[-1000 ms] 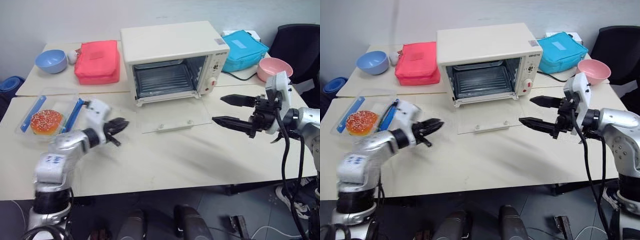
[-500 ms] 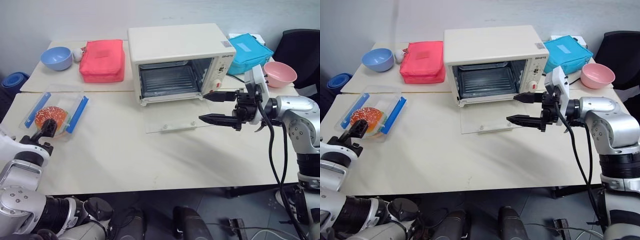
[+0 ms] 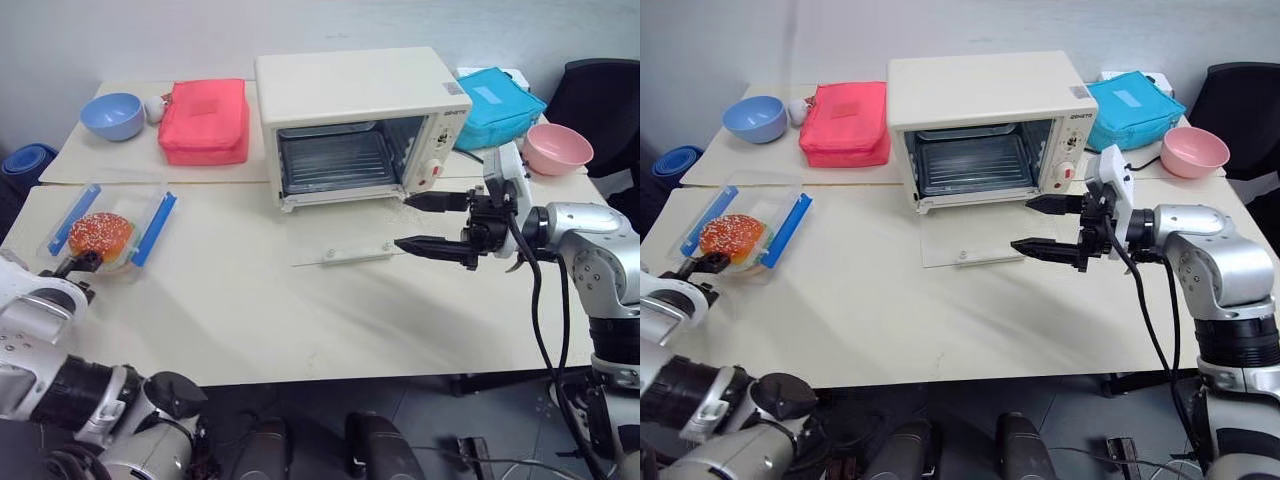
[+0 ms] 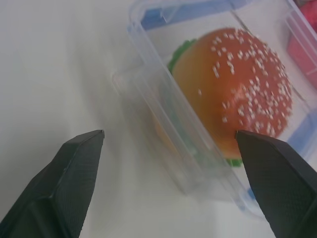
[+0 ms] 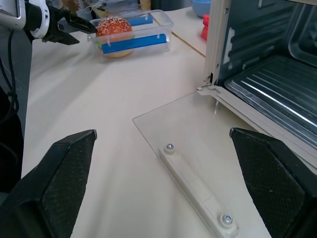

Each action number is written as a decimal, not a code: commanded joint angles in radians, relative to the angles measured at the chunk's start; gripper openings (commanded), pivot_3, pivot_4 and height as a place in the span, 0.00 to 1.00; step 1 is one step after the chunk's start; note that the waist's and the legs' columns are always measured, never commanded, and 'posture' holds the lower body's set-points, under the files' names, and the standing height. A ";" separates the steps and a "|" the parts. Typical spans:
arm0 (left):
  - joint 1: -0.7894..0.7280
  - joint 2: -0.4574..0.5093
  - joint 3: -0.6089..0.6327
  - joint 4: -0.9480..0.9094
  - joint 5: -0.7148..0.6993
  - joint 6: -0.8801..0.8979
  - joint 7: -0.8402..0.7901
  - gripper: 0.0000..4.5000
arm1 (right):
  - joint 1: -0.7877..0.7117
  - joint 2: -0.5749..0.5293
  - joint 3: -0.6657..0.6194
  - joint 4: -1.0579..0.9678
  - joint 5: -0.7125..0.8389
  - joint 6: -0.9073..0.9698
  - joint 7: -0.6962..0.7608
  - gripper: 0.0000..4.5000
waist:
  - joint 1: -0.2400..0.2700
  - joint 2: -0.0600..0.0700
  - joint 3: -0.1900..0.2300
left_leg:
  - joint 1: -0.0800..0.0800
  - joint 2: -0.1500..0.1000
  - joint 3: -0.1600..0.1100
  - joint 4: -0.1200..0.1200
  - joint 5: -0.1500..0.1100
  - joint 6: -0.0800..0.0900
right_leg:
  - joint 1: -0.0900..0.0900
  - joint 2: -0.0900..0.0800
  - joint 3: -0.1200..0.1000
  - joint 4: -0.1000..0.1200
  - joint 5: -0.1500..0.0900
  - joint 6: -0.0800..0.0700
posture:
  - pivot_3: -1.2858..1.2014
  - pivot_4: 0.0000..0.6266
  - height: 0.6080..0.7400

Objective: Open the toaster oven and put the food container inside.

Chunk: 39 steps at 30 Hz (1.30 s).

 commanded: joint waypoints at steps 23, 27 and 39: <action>-0.138 0.216 -0.030 0.389 0.136 -0.022 0.050 0.05 | 0.055 -0.031 -0.106 -0.114 0.062 0.035 -0.083 1.00 | -0.020 0.000 0.000 | 0.000 0.000 0.000 -0.001 0.000 -0.002 | -0.001 -0.001 -0.001 0.001 0.000 0.000 | 0.52 0.24 1.00; -0.095 0.306 -0.125 0.509 0.092 -0.044 -0.029 0.00 | 0.047 -0.038 -0.104 -0.099 0.059 0.031 -0.075 1.00 | -0.020 0.000 0.000 | 0.000 0.000 0.000 -0.002 0.000 -0.002 | -0.002 -0.001 -0.001 0.001 0.000 0.000 | 0.52 0.24 1.00; -0.018 0.601 -0.738 0.559 -0.160 -0.168 -0.495 0.00 | 0.033 -0.066 -0.099 -0.048 0.038 0.015 -0.059 1.00 | -0.021 0.000 0.000 | -0.001 0.000 -0.001 -0.003 -0.001 -0.001 | -0.002 -0.002 0.007 -0.001 -0.001 -0.001 | 0.52 0.24 1.00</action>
